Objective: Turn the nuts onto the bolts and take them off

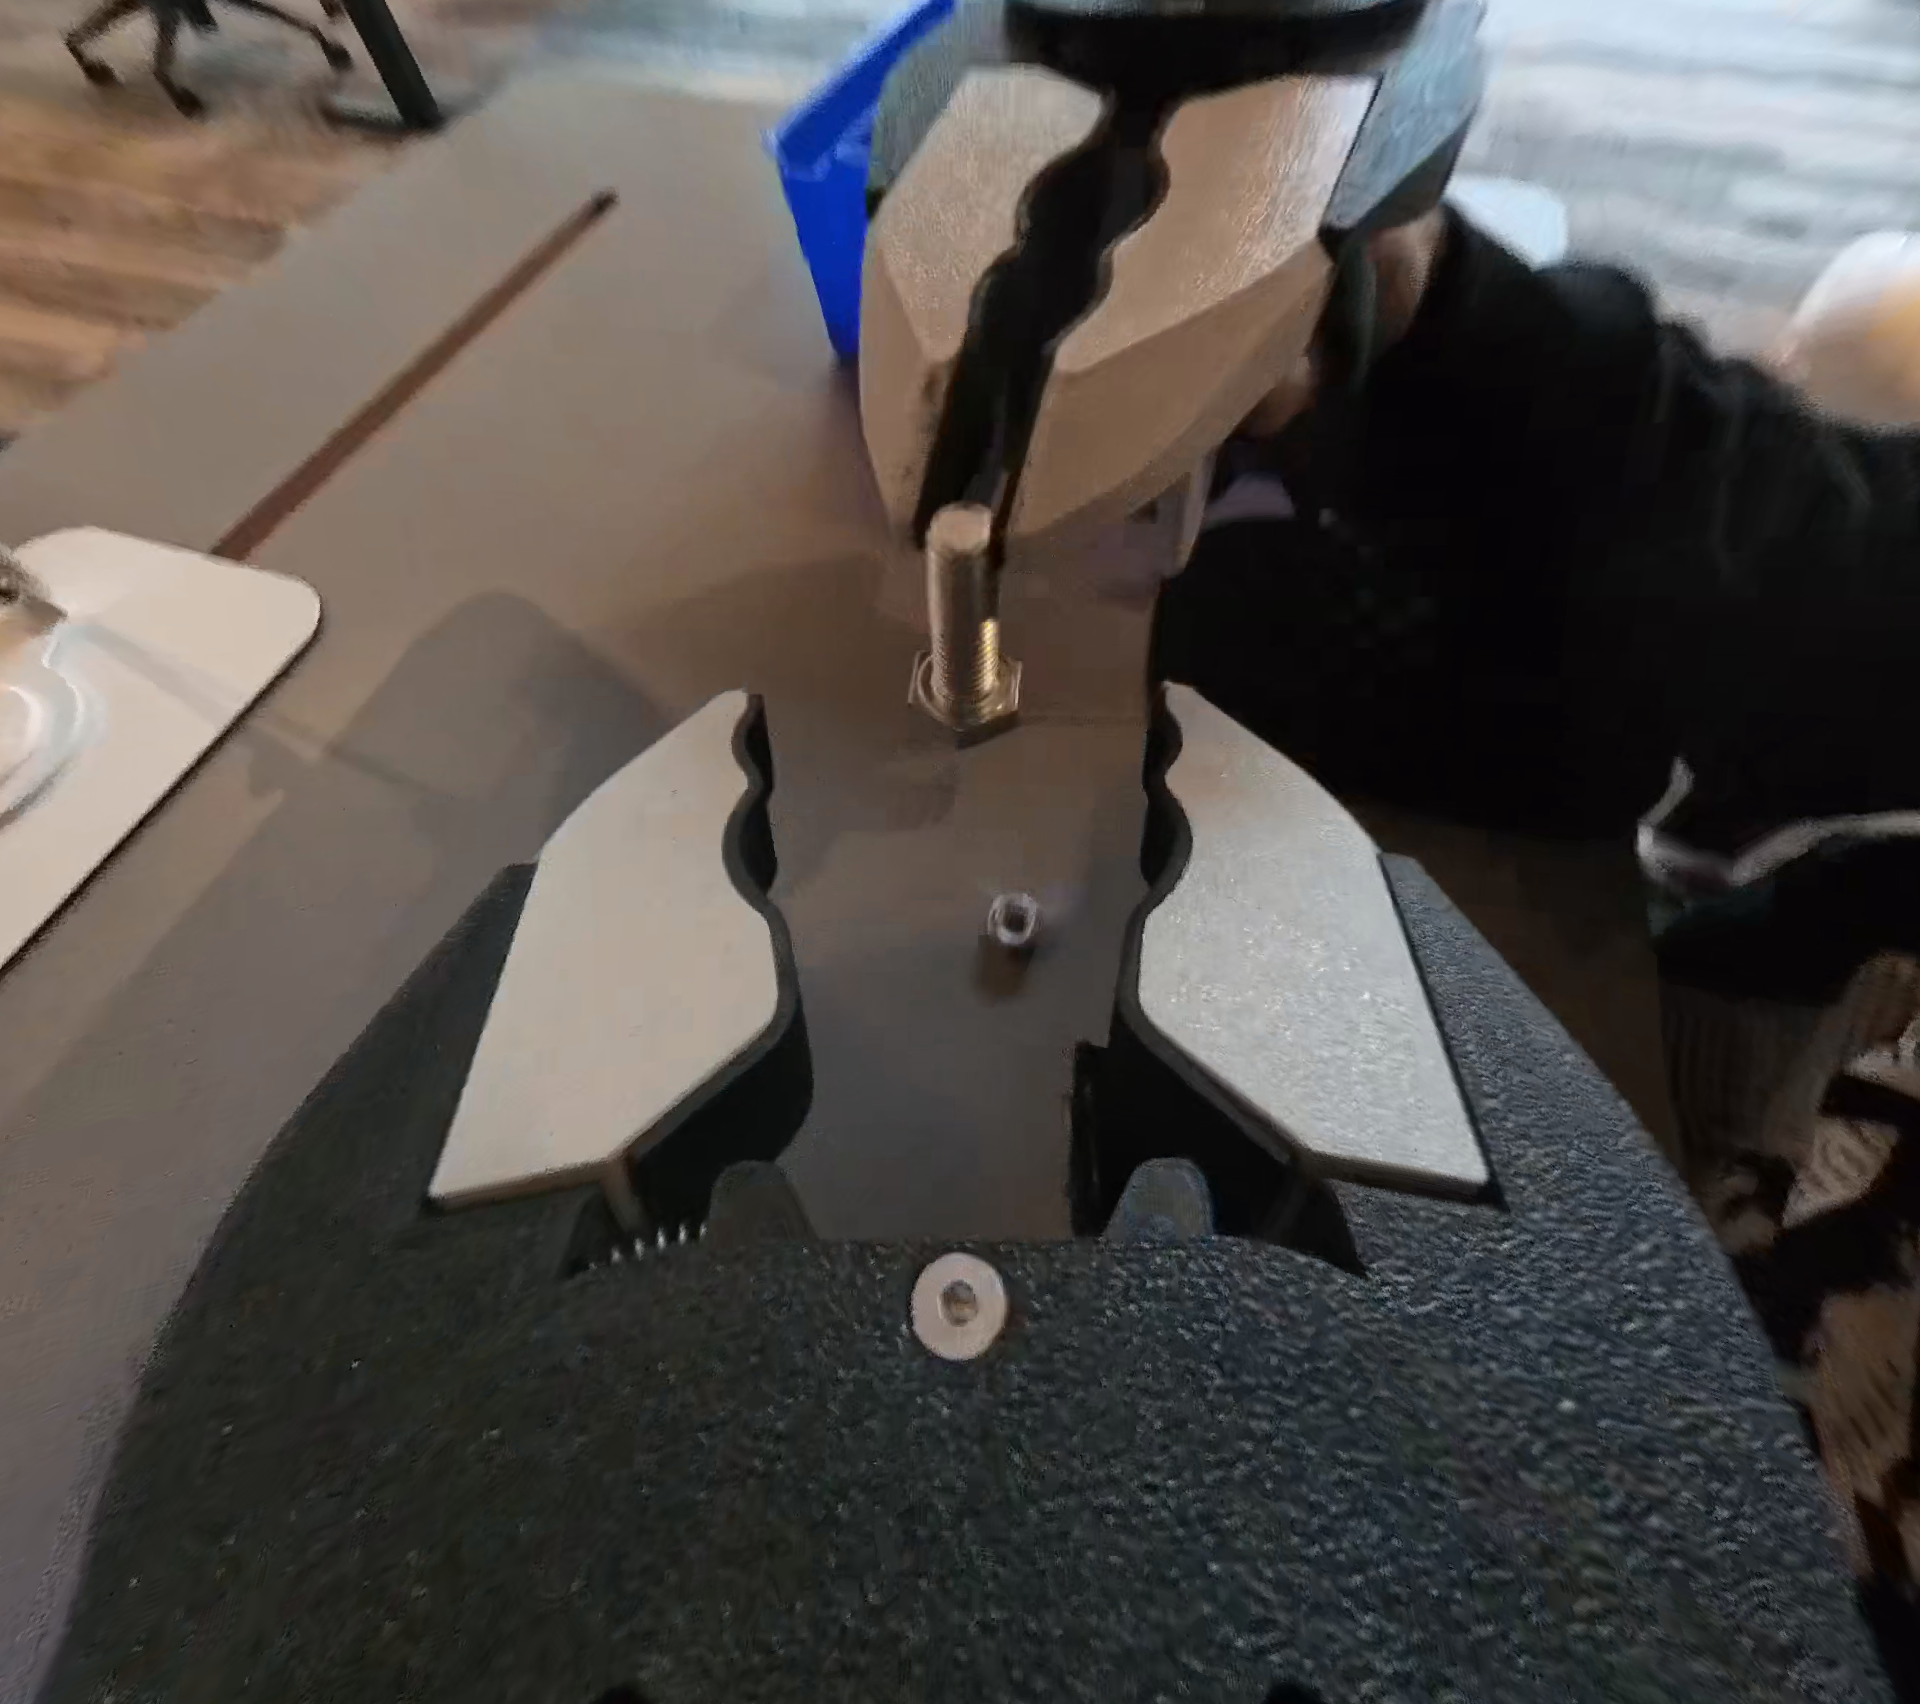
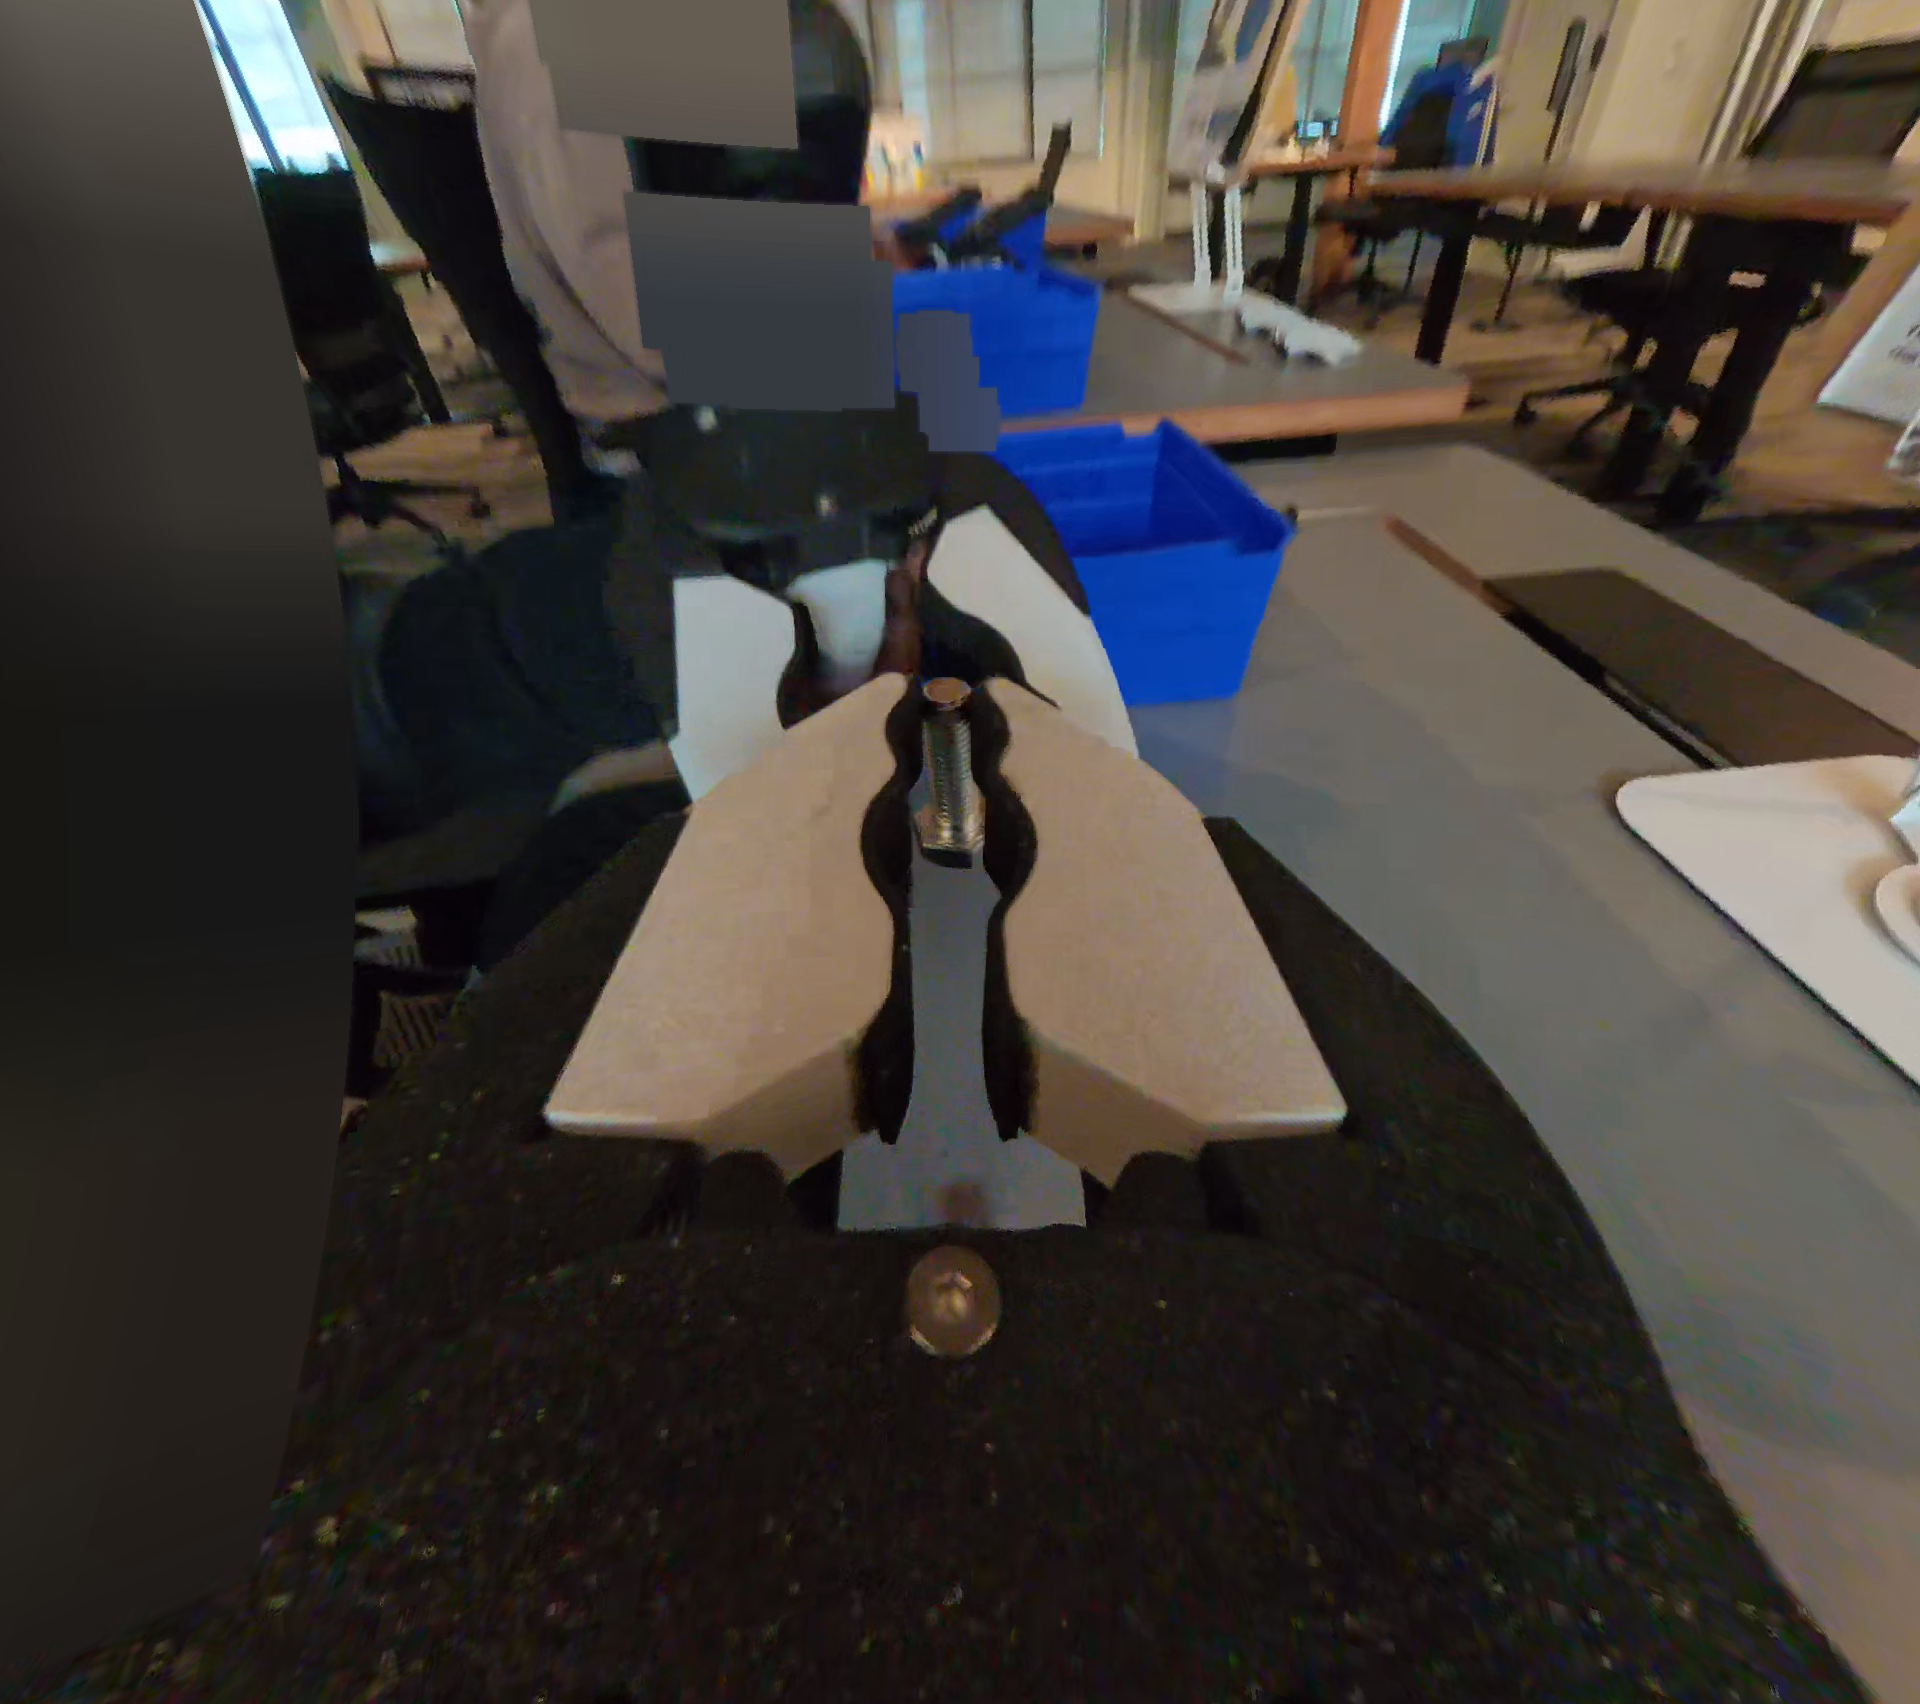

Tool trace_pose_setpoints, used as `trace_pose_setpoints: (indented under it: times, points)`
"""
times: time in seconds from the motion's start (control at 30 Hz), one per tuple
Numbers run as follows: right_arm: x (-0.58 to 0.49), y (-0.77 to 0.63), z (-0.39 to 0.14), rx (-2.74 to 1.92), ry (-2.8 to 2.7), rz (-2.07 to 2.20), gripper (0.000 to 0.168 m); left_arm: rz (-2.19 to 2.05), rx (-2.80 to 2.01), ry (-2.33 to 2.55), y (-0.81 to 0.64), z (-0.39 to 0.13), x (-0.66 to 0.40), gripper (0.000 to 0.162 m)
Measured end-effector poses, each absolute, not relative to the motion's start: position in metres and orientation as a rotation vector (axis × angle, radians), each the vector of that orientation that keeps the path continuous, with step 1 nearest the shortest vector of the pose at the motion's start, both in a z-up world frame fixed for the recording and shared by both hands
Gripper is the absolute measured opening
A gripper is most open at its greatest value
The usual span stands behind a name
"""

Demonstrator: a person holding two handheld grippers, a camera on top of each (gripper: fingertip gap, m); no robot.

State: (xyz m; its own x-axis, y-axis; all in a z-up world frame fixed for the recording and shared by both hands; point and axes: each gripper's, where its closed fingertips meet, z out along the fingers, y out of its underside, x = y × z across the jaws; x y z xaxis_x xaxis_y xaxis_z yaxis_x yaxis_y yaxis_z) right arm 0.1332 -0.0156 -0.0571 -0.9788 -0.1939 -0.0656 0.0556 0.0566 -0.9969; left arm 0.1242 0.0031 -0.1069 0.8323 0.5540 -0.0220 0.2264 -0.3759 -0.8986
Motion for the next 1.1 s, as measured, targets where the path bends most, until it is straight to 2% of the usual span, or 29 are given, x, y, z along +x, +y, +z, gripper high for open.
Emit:
trace_pose_setpoints:
  times: [0.2, 0.3, 0.5, 0.73, 0.9, 1.1]
  points:
    - [0.14, -0.012, -0.037, -0.142, 1.943, -2.106, 0.008, 0.315, -1.621, -0.483, 0.021, -0.075, 0.131, 0.059]
    - [0.143, -0.011, -0.035, -0.157, 1.92, -2.1, 0.008, 0.265, -1.632, -0.464, 0.028, -0.082, 0.135, 0.059]
    - [0.149, -0.014, -0.041, -0.186, 1.955, -2.048, 0.008, 0.287, -1.692, -0.455, 0.029, -0.091, 0.134, 0.044]
    - [0.149, -0.016, -0.041, -0.175, 1.938, -2.053, 0.008, 0.314, -1.703, -0.457, 0.026, -0.09, 0.132, 0.038]
    - [0.149, -0.016, -0.042, -0.173, 1.943, -2.048, 0.008, 0.319, -1.676, -0.444, 0.025, -0.087, 0.133, 0.023]
    - [0.15, -0.016, -0.041, -0.179, 1.937, -2.049, 0.008, 0.31, -1.674, -0.446, 0.023, -0.086, 0.134, 0.023]
